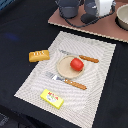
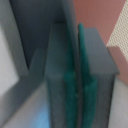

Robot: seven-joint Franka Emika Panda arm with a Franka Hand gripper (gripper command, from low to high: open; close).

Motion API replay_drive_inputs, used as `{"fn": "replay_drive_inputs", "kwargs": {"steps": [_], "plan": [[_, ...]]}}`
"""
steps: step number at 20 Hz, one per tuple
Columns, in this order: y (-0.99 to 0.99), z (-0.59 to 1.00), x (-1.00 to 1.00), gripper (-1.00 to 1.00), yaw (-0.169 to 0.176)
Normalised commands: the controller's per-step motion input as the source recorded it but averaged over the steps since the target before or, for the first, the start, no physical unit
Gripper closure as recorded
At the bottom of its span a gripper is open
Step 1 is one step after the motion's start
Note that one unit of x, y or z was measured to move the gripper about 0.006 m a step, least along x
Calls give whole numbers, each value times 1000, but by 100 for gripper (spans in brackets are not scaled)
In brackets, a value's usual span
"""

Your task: Interact with the objects in diverse but meaningful ways.

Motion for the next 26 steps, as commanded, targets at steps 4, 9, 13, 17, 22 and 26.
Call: {"fn": "replay_drive_inputs", "kwargs": {"steps": [4,9,13,17,22,26], "plan": [[314,0,246,100,48],[265,0,204,100,51],[236,0,204,100,44],[226,0,225,100,40],[239,0,234,100,35],[230,0,201,100,38]]}}
